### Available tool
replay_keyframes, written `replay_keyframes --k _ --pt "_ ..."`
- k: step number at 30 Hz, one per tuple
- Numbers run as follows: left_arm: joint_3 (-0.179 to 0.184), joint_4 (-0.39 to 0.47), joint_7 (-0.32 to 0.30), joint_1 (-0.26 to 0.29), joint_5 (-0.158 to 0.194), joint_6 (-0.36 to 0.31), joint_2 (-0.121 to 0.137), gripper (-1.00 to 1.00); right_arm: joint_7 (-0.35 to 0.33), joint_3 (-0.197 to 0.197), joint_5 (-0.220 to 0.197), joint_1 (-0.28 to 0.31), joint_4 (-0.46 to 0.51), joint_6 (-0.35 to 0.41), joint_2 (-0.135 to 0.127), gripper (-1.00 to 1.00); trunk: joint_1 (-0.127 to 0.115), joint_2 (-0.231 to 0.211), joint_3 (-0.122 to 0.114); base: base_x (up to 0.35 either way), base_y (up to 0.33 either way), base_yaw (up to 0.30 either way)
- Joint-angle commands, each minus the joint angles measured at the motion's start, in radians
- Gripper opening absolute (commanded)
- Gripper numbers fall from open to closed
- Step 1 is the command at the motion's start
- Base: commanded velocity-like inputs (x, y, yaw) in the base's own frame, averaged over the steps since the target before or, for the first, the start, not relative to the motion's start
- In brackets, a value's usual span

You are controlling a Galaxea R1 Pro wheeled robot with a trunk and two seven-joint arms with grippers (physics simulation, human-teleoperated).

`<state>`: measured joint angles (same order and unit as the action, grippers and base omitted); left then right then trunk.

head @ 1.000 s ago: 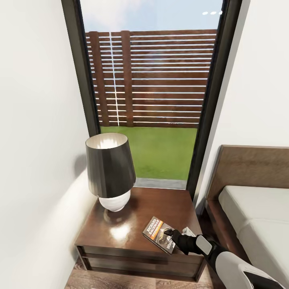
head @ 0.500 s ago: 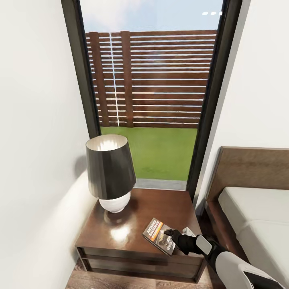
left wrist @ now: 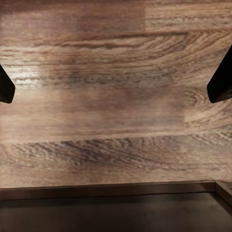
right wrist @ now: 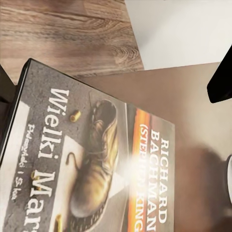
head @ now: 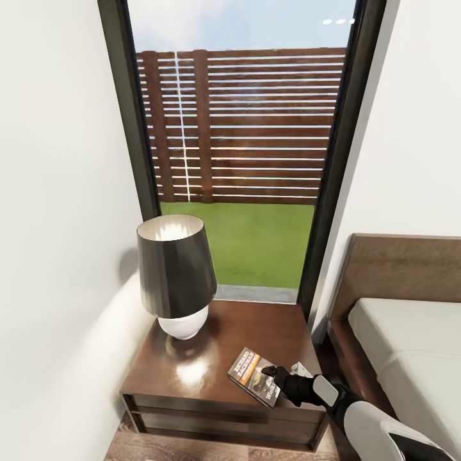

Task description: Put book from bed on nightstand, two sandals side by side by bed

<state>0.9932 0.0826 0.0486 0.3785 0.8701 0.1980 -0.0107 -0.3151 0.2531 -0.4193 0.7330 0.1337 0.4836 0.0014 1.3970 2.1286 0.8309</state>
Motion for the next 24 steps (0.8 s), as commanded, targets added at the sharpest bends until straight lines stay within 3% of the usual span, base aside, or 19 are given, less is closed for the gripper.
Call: replay_keyframes --k 1,24 --pt "0.008 0.0 0.005 0.0 0.004 0.003 0.0 1.0 -0.001 0.006 0.002 0.0 0.001 0.006 0.0 1.0 0.0 0.0 0.001 0.0 0.0 0.0" --pt "0.008 0.0 0.005 0.0 0.004 0.003 0.0 1.0 -0.001 0.006 0.002 0.0 0.001 0.006 0.0 1.0 -0.085 -0.154 -0.068 0.0 0.0 0.0"
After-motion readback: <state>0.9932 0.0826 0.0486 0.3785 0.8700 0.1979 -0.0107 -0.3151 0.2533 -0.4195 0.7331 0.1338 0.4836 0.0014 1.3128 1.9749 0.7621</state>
